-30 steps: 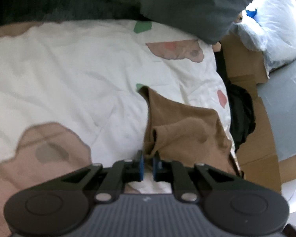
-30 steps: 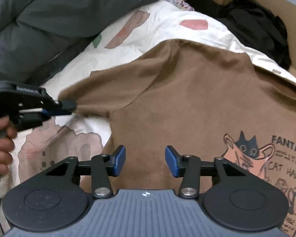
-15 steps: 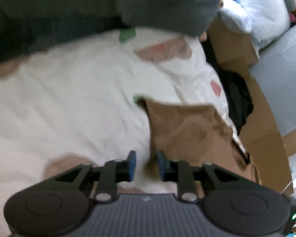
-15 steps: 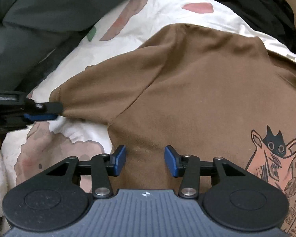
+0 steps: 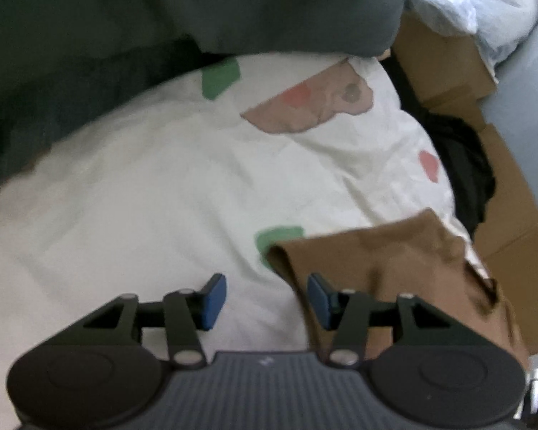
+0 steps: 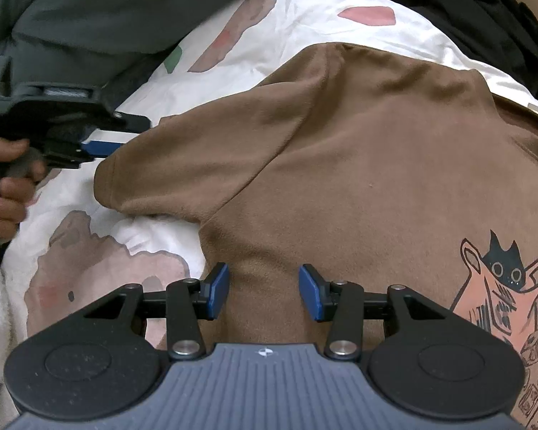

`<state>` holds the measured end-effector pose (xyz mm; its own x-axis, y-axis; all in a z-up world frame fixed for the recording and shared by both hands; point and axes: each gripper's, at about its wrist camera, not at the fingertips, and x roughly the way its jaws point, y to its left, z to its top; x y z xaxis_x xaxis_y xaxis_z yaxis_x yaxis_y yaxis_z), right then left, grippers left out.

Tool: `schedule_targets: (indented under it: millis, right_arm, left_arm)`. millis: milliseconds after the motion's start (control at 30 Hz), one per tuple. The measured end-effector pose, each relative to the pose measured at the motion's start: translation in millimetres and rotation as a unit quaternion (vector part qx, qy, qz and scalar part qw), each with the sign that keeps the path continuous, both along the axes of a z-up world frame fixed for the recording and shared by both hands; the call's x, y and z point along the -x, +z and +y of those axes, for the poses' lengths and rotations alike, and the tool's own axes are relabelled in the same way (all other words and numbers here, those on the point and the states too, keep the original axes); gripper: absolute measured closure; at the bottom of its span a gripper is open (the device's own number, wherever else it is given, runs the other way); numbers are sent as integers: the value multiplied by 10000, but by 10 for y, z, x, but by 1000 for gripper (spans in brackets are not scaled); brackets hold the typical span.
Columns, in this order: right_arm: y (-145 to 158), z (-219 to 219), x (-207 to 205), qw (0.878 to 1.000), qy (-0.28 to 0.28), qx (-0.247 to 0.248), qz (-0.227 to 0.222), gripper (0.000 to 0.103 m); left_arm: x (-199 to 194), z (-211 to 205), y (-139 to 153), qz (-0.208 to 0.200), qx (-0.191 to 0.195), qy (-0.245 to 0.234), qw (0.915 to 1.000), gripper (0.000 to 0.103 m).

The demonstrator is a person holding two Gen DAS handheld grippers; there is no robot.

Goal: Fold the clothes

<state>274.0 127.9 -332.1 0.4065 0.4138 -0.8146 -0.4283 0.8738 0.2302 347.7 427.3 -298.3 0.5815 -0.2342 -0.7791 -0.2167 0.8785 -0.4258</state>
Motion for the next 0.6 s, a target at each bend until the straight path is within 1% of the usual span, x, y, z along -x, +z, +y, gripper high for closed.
schedule_targets:
  millis: [167,233,300,367,400,433,467,533,600]
  right_arm:
    - [128,-39,48,9997,-117,-196,-34,55]
    - [171,-59,73,9994,-191,-295,-38,55]
    - [172,-70,86,9990,-255,-365,-3,55]
    - [156,-79,91,9988,-309,-377,36,55]
    - [146,-91,93,9986,-361,-384,64,55]
    - [136,-104,95,9983,-413,-390,91,55]
    - [126,-116,97,9981,-465,-397,119,55]
    - [117,-156,112,9977,-548,-382,149,55]
    - [113,-200,129,9973,-618,-350,172,55]
  left_arm:
    - [-132,7,-33,-224,22,-225,9995,48]
    - [-198,-30,-68,-275,20,-434,9987,46]
    - [-247,-68,-118,-271,-117,-664,9974,46]
    - [-270,-66,-178,-294,-30,-801,9963,48]
    - [-274,-65,-189,-311,9,-831,9961,60]
    - [-286,-70,-200,-287,23,-867,9958,90]
    - [-299,-75,-211,-263,38,-904,9956,98]
    - [-304,-104,-192,-296,12,-1007,9945,98]
    - [-311,-113,-114,-333,-117,-1053,9938,98]
